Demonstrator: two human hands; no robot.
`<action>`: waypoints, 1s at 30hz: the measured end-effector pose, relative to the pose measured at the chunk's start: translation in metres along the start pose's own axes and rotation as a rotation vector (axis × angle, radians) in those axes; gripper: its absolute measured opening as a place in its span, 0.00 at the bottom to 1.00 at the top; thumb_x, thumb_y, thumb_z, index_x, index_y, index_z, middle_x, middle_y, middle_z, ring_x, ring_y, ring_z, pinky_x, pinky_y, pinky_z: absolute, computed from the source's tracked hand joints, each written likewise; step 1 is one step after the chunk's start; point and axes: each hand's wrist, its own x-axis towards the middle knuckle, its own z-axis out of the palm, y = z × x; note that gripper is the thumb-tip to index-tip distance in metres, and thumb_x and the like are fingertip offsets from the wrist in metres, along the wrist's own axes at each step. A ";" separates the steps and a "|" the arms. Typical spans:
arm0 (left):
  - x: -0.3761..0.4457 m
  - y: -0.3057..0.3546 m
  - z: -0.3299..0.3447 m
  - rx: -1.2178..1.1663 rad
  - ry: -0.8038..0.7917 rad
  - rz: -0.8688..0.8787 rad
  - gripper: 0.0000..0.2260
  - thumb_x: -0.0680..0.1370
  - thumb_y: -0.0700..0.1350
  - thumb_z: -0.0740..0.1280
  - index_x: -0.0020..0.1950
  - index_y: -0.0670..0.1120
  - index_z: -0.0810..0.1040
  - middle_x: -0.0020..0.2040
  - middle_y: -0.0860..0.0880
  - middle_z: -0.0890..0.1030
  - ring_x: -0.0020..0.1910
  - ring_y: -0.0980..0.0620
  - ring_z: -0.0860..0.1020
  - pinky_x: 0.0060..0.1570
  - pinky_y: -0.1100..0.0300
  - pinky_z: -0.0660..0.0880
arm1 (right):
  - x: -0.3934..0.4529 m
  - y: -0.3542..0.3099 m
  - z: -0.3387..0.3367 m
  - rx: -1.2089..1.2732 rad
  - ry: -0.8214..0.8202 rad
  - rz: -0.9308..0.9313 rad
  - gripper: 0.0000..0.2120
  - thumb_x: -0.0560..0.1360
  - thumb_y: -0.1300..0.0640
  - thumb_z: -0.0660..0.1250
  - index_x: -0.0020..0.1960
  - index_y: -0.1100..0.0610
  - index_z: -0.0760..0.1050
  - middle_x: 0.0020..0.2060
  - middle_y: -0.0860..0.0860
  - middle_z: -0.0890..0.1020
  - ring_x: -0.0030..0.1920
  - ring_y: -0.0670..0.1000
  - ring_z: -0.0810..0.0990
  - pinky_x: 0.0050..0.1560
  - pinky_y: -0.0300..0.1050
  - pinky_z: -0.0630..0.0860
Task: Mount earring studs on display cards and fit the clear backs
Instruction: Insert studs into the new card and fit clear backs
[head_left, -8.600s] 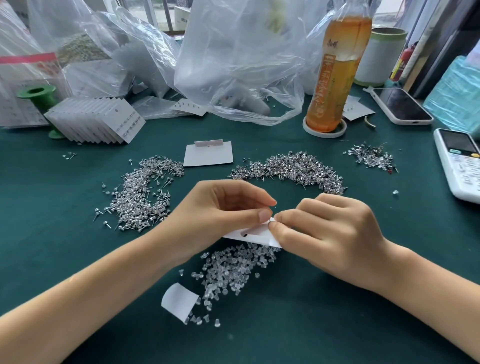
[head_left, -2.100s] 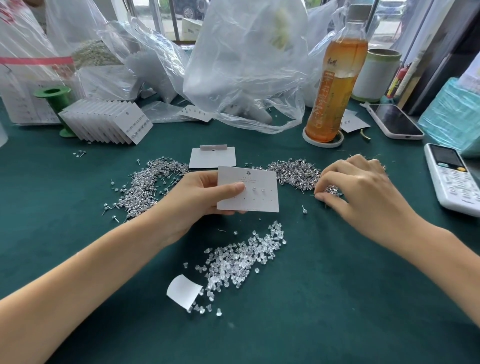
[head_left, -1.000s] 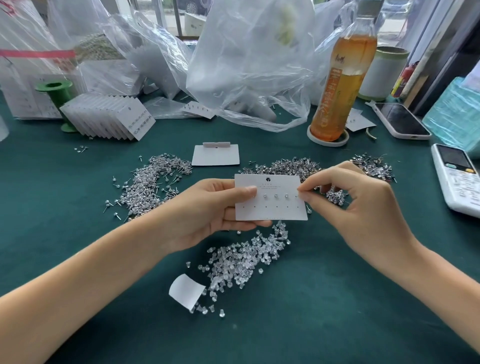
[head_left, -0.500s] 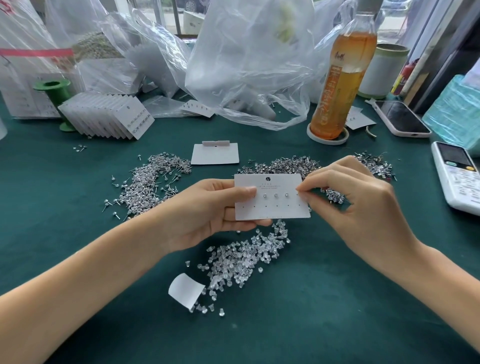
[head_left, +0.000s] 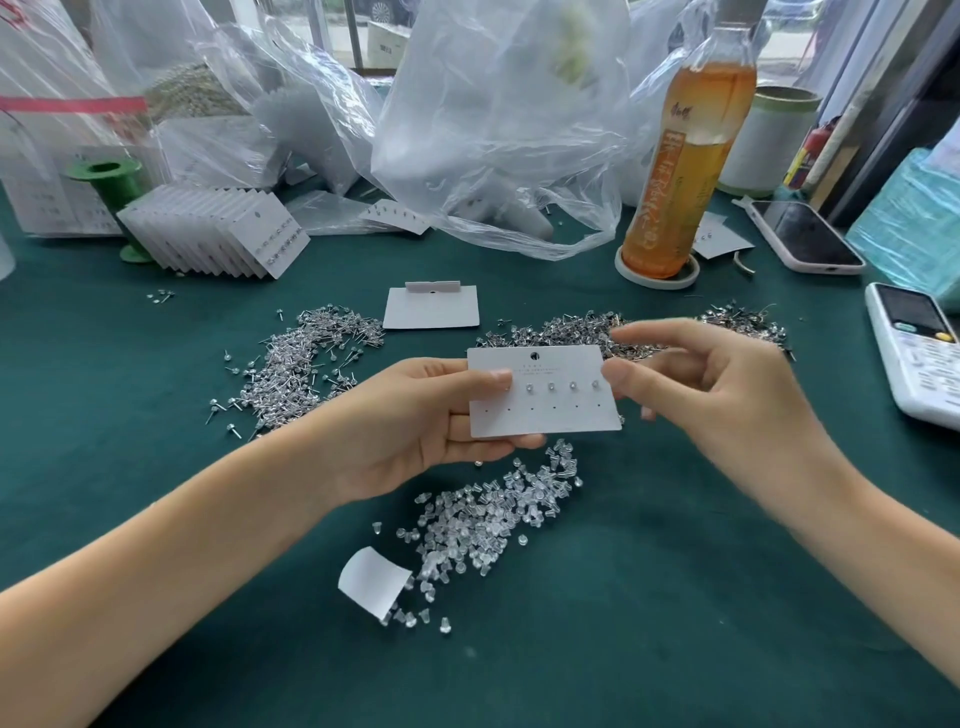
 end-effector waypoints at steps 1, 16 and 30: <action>0.000 0.000 0.000 -0.001 -0.001 0.000 0.13 0.71 0.44 0.66 0.53 0.41 0.80 0.48 0.41 0.84 0.40 0.48 0.84 0.35 0.63 0.80 | 0.001 0.001 0.000 0.054 -0.049 0.089 0.21 0.60 0.41 0.72 0.49 0.51 0.81 0.31 0.48 0.84 0.28 0.43 0.76 0.28 0.29 0.69; 0.005 -0.002 0.003 0.086 0.082 0.102 0.17 0.75 0.54 0.60 0.52 0.44 0.80 0.44 0.44 0.85 0.39 0.49 0.84 0.36 0.62 0.79 | 0.002 0.001 0.000 0.372 -0.054 0.167 0.08 0.58 0.51 0.74 0.35 0.52 0.81 0.24 0.48 0.78 0.23 0.44 0.71 0.23 0.29 0.64; -0.001 -0.008 -0.005 1.049 0.062 0.404 0.05 0.73 0.41 0.72 0.44 0.50 0.84 0.42 0.54 0.82 0.40 0.53 0.79 0.45 0.56 0.76 | -0.003 0.003 0.004 0.414 0.018 0.012 0.07 0.65 0.58 0.71 0.42 0.58 0.78 0.25 0.46 0.80 0.24 0.44 0.72 0.28 0.29 0.68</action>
